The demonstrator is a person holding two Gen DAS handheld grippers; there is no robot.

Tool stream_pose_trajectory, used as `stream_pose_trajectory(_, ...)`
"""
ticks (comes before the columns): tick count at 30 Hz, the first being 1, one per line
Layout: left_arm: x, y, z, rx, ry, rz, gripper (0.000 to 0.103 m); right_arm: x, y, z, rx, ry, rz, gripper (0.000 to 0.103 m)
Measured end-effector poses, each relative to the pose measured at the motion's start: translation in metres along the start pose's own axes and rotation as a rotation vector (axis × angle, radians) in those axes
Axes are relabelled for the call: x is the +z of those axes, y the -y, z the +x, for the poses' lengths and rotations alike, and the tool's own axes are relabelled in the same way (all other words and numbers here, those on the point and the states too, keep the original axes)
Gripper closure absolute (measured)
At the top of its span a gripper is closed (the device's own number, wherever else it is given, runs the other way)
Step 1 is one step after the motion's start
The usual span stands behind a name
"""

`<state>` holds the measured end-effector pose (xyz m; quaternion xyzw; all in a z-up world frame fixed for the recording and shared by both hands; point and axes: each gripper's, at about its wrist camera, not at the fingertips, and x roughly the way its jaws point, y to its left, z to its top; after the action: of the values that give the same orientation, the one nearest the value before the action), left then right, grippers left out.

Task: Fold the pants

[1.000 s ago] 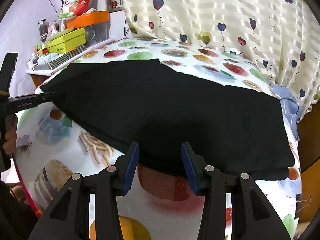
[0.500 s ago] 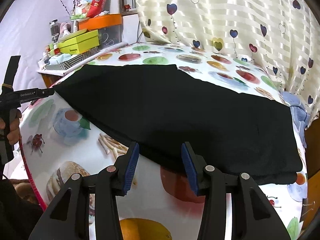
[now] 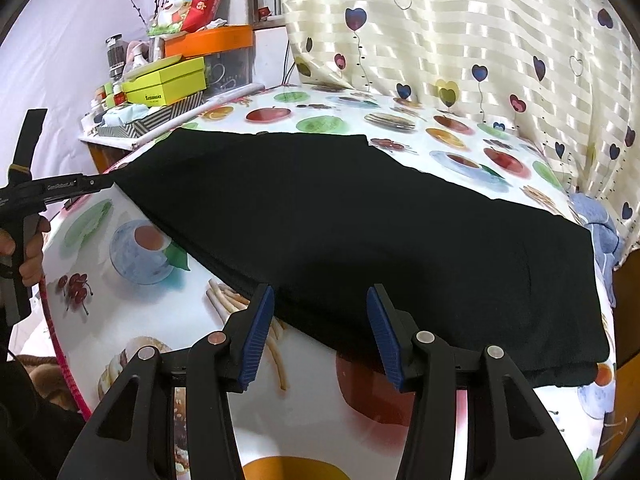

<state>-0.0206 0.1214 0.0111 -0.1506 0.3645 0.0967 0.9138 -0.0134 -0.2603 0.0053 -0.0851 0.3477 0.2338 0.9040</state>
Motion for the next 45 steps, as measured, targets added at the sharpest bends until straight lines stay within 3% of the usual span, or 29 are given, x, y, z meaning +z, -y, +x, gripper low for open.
stream_pose_trajectory(5,0.007,-0.009,0.007,0.019,0.008,-0.019,0.053,0.003,-0.003,0.004,-0.001,-0.006,-0.014,0.053)
stream_pose_trajectory(13,0.017,-0.019,0.025,0.03,-0.024,-0.066,0.046,0.005,-0.002,0.006,-0.002,-0.008,-0.014,0.053)
stream_pose_trajectory(23,0.023,0.01,0.04,0.165,-0.072,0.065,0.04,0.007,0.004,0.009,0.006,-0.007,0.0,0.053)
stream_pose_trajectory(25,0.024,0.012,0.041,0.168,-0.074,0.072,0.047,0.006,0.004,0.009,0.007,-0.007,0.001,0.053)
stream_pose_trajectory(29,0.022,0.029,0.04,0.164,-0.074,0.126,0.082,0.005,0.006,0.006,0.01,-0.002,0.006,0.053)
stream_pose_trajectory(31,0.022,0.036,0.041,0.161,-0.074,0.145,0.09,0.005,0.008,0.004,0.01,0.002,0.011,0.053)
stream_pose_trajectory(33,0.024,0.038,0.042,0.163,-0.076,0.152,0.091,0.004,0.011,0.002,0.008,0.006,0.017,0.053)
stream_pose_trajectory(37,0.029,0.026,0.04,0.067,-0.074,0.082,0.092,0.002,0.016,0.0,0.003,0.011,0.032,0.053)
stream_pose_trajectory(45,0.044,0.022,0.014,-0.197,0.013,-0.039,0.093,0.001,0.029,0.0,0.003,0.012,0.085,0.053)
